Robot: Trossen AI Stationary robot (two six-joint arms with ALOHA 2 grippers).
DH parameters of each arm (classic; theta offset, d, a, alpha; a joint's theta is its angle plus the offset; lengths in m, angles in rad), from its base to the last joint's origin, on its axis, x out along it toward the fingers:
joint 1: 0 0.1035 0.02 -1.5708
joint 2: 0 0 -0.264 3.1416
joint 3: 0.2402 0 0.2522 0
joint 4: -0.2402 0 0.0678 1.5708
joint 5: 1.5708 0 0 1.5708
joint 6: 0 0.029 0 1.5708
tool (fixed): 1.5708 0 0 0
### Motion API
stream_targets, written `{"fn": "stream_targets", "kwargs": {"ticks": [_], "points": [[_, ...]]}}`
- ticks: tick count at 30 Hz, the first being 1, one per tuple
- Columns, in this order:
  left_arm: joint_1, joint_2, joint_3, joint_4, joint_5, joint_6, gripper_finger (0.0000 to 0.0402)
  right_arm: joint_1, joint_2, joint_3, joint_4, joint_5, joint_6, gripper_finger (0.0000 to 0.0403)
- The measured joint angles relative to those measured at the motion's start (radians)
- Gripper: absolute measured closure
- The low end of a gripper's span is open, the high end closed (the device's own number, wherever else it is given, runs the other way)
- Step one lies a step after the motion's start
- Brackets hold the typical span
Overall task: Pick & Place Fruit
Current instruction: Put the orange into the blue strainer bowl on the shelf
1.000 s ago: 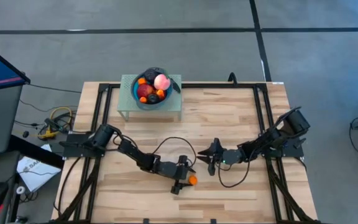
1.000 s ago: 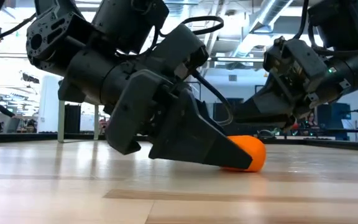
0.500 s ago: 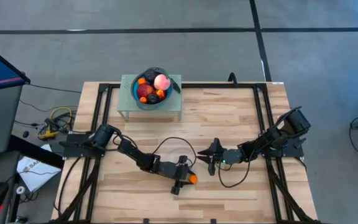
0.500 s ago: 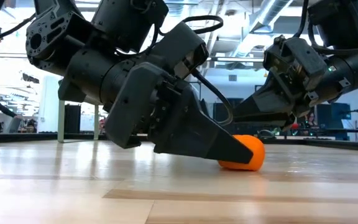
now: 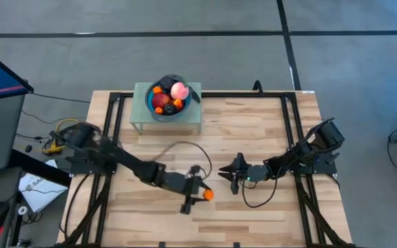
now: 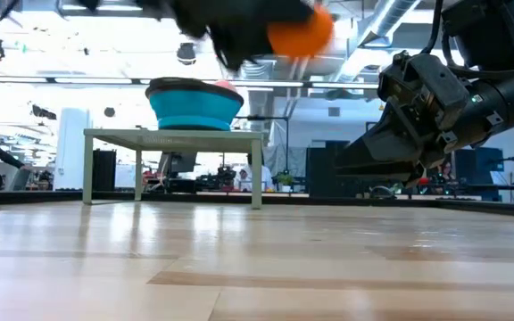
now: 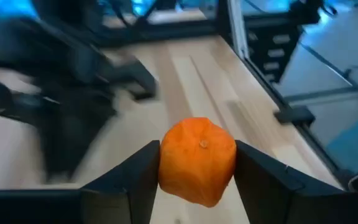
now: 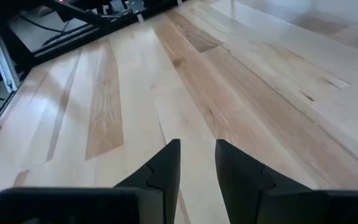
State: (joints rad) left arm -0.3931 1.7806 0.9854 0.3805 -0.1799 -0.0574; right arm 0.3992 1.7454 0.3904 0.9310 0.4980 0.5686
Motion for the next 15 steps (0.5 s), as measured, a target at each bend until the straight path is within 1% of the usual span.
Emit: {"fn": "stream_targets", "kwargs": {"ticks": [1,3,7,10,12,14,15], "points": [[0.001,-0.052,0.000,-0.048,-0.020,0.001,0.0215,0.000,0.000,0.000,0.000,0.000,0.000,0.0308],[0.001,-0.155,0.000,-0.137,-0.093,0.035,0.0217,0.000,0.000,0.000,0.000,0.000,0.000,0.0308],[0.001,-0.352,0.000,-0.268,-0.324,0.169,0.0221,0.000,0.000,0.000,0.000,0.000,0.000,0.0308],[0.018,-0.475,0.000,-0.289,-0.534,0.286,0.0221,0.000,0.000,0.000,0.000,0.000,0.004,0.0308],[0.051,-0.540,0.000,-0.292,-0.672,0.328,0.0219,0.000,0.000,0.000,0.000,0.000,0.008,0.0308],[0.109,-0.587,0.000,-0.293,-0.780,0.342,0.0217,0.000,0.000,0.000,0.006,0.000,0.008,0.0308],[0.144,-0.607,0.000,-0.299,-0.817,0.342,0.0216,0.000,0.000,0.000,0.015,0.000,0.008,0.0308]]}}
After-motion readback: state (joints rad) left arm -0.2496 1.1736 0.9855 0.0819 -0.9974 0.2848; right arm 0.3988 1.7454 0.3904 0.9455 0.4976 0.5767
